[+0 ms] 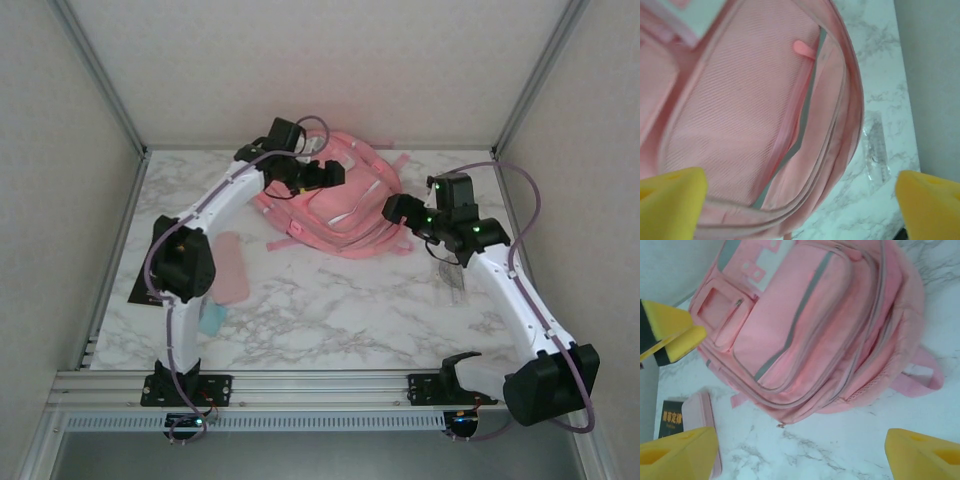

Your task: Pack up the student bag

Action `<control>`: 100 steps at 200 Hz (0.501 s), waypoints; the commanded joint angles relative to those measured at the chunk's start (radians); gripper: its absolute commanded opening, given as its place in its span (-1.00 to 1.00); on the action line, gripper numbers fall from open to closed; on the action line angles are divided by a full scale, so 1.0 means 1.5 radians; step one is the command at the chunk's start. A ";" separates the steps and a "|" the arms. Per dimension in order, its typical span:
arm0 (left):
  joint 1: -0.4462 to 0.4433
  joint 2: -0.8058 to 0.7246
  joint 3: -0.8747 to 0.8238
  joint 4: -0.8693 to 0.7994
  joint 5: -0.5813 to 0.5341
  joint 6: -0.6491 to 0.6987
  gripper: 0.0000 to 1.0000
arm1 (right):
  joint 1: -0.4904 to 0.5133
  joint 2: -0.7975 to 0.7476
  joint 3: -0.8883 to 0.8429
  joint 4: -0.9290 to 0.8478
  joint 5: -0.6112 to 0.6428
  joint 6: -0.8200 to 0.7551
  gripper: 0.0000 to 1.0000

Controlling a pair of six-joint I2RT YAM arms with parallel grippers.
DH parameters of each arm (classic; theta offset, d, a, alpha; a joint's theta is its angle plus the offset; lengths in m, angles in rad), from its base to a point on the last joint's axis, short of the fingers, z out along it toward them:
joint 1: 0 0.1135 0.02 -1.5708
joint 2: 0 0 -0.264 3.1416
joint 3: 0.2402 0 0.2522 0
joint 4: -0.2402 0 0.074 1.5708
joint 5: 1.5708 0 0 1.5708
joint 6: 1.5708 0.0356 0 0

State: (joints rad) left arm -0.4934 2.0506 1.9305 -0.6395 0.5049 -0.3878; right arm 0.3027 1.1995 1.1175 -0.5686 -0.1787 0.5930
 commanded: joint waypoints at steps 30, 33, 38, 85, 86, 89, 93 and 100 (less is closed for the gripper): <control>0.096 -0.220 -0.228 0.025 -0.128 0.001 1.00 | 0.101 0.080 -0.004 0.110 -0.028 0.016 0.79; 0.106 -0.229 -0.242 0.025 -0.132 -0.001 1.00 | 0.109 0.087 -0.005 0.121 -0.031 0.020 0.78; 0.120 -0.243 -0.266 0.023 -0.139 -0.001 1.00 | 0.123 0.101 -0.004 0.140 -0.031 0.027 0.78; 0.268 -0.370 -0.470 0.043 -0.202 -0.031 1.00 | 0.227 0.260 0.066 0.223 -0.043 0.059 0.75; 0.270 -0.371 -0.474 0.043 -0.202 -0.034 1.00 | 0.230 0.264 0.067 0.224 -0.044 0.059 0.75; 0.281 -0.377 -0.485 0.046 -0.203 -0.037 1.00 | 0.235 0.273 0.073 0.229 -0.045 0.060 0.75; 0.293 -0.386 -0.497 0.050 -0.206 -0.041 1.00 | 0.240 0.285 0.080 0.233 -0.045 0.061 0.75; 0.317 -0.397 -0.523 0.053 -0.222 -0.049 1.00 | 0.251 0.304 0.091 0.240 -0.049 0.067 0.75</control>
State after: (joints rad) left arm -0.1051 1.5322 1.2438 -0.5781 0.2516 -0.4099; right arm 0.6350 1.5822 1.1770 -0.3000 -0.2272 0.6590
